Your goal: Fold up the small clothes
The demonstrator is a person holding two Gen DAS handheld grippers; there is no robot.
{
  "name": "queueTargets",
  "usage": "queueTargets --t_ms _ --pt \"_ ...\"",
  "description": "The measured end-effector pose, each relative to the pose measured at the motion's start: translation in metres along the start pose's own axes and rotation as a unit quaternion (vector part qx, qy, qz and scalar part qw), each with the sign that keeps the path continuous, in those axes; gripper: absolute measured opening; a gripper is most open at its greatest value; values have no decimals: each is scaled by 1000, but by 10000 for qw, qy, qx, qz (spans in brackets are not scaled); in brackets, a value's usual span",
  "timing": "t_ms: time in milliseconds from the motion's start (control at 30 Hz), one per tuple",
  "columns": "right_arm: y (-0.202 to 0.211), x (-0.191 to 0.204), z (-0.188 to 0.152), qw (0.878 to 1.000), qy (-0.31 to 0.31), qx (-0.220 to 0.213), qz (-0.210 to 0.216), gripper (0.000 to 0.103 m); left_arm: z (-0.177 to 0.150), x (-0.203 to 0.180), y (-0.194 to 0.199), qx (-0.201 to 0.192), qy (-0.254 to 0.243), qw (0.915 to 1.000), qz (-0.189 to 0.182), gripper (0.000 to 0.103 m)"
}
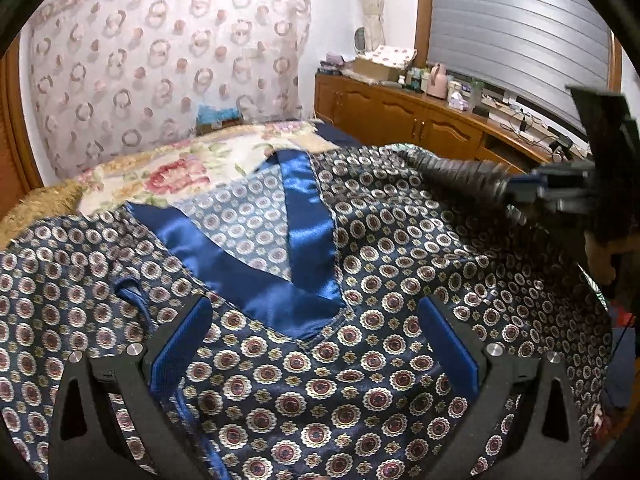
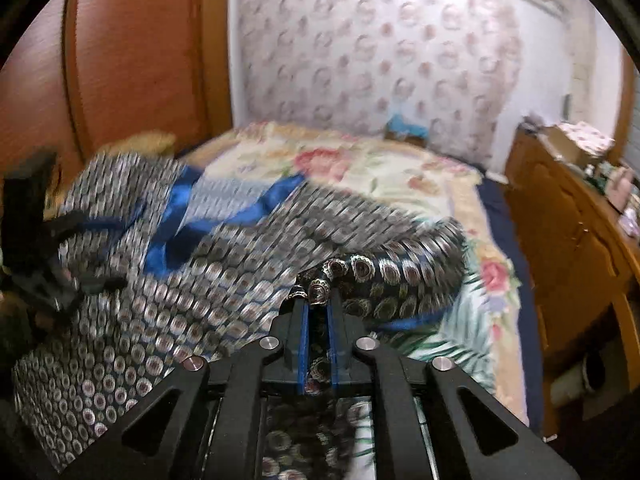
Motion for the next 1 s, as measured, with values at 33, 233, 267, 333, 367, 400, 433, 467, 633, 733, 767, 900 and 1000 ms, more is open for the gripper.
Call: queueTargets --t_ms 33,233,267,333,367,400,433,467,633,733,767,900,1000 --pt "-2 2 -4 10000 -1 85 19 34 1 0 2 -35 12 10000 -7 103" --pt "10 -21 -13 9994 -296 163 -100 40 7 4 9 -232 88 9997 -35 103" --pt "13 -26 -13 9991 -367 175 -141 42 7 5 10 -253 109 9996 -43 103" --pt "11 -35 -17 9980 -525 279 -235 44 7 7 10 -265 141 9995 -40 103" --pt "7 -42 -19 9969 -643 380 -250 44 8 7 9 -264 153 9995 -33 103" --pt "-3 -47 -20 9954 -801 476 -216 44 7 9 9 -264 168 9995 -29 103" --pt "-14 -54 -22 9936 -980 538 -150 44 7 9 8 -257 183 9995 -28 103" --pt "-19 -57 -19 9923 -1099 567 -119 44 6 9 9 -253 197 9995 -24 103" --pt "-63 -83 -16 9818 -1789 632 44 44 6 16 10 -270 268 9993 -16 103" --pt "-78 -90 -7 9780 -1983 628 174 26 6 18 10 -264 297 9992 -8 103" --pt "-83 -93 -4 9787 -1951 610 192 20 7 17 10 -264 299 9992 -5 103" --pt "-75 -91 20 9887 -1459 323 66 5 8 19 11 -295 322 9990 10 103" --pt "-71 -77 37 9942 -1065 138 68 5 8 21 11 -303 338 9990 40 103"
Point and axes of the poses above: each gripper's, at about its wrist camera, not at the fingertips, and y roughly against the way its jaws point, x to its left, z to its top, the point moved 7 cm from there along -y, roughly the way its jaws point, and after that the axes turned 15 degrees about y, right-handed, at the moved point
